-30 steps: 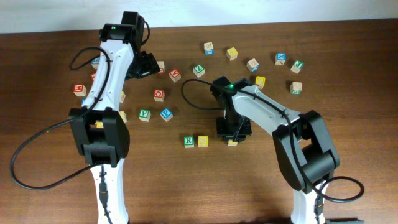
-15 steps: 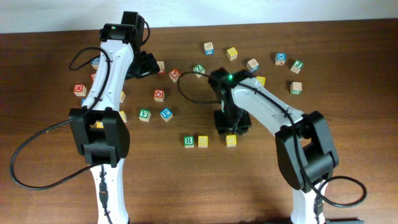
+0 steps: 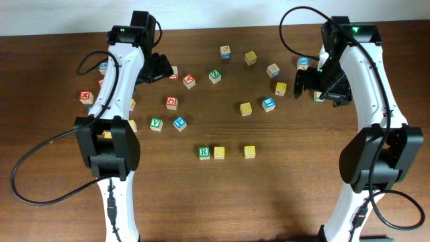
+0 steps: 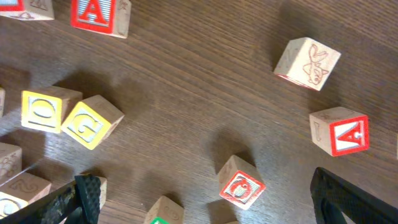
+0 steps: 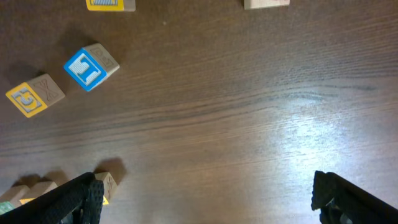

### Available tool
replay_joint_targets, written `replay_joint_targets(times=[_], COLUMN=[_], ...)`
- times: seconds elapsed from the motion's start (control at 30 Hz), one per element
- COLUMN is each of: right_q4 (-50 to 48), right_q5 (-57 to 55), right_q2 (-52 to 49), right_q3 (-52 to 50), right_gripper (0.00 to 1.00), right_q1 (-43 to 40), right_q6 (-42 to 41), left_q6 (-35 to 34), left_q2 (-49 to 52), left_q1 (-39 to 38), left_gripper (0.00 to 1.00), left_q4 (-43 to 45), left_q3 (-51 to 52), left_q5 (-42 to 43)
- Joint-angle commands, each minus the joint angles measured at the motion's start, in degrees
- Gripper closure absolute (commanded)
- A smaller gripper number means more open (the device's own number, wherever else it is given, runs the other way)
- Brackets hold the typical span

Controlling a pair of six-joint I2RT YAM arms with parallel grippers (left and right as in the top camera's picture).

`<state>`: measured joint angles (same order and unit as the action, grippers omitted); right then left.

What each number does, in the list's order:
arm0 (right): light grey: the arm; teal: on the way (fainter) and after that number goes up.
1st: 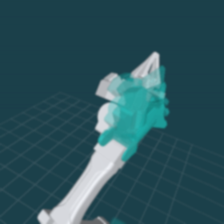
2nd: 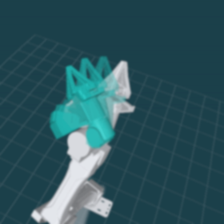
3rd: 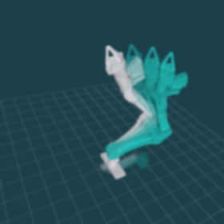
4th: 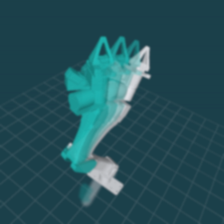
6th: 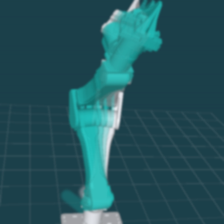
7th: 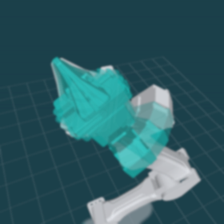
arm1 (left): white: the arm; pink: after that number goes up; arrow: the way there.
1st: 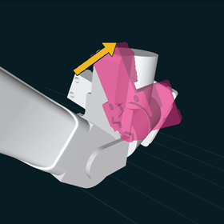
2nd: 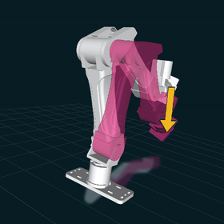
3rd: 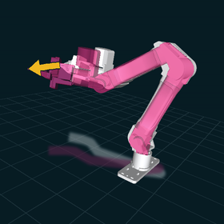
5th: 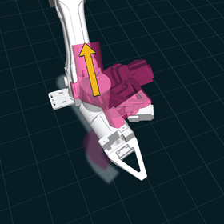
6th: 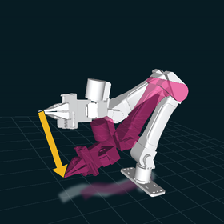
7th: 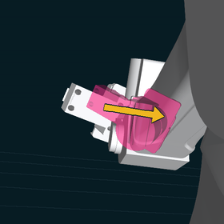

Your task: Spell out RSS

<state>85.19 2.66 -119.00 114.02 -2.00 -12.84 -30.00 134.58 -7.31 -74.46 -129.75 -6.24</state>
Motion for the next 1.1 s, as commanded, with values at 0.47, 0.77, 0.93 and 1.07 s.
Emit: replay_joint_targets(times=[0.47,0.77,0.93,1.07], right_q4=[-1.81,-7.1,-12.52,-18.62], right_q5=[0.81,6.1,7.54,13.62], right_q2=[0.59,0.61,0.61,0.59], right_q3=[-9.51,-24.98,-29.18,-32.52], right_gripper=[0.02,0.67,0.96,0.96], right_q1=[0.48,10.01,16.7,18.99], right_q6=[0.61,3.37,-0.13,-2.47], left_q6=[5.64,2.21,2.25,6.08], left_q2=[-35.8,-35.87,-28.52,-24.65], left_q1=[-14.75,-14.6,-14.67,-14.71], left_gripper=[0.11,1.0,1.0,1.0], left_q4=[-11.39,21.16,22.84,25.31], left_q3=[32.44,62.23,62.23,62.23], left_q5=[1.92,0.74,3.23,13.51])
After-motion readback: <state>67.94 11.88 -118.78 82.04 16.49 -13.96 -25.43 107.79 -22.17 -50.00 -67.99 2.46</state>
